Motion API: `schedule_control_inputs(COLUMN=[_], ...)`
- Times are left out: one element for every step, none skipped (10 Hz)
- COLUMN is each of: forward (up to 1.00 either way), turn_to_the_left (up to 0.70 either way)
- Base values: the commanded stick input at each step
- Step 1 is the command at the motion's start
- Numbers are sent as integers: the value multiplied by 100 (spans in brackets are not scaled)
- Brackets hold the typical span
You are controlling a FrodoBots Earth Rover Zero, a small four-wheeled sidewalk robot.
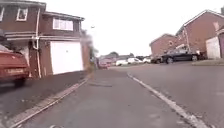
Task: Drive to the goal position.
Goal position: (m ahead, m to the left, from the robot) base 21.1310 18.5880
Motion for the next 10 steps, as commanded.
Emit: schedule_control_inputs(forward=[100,100,100,100,100,100,100,100,100,100], turn_to_the_left=[0,0,0,0,0,0,0,0,0,0])
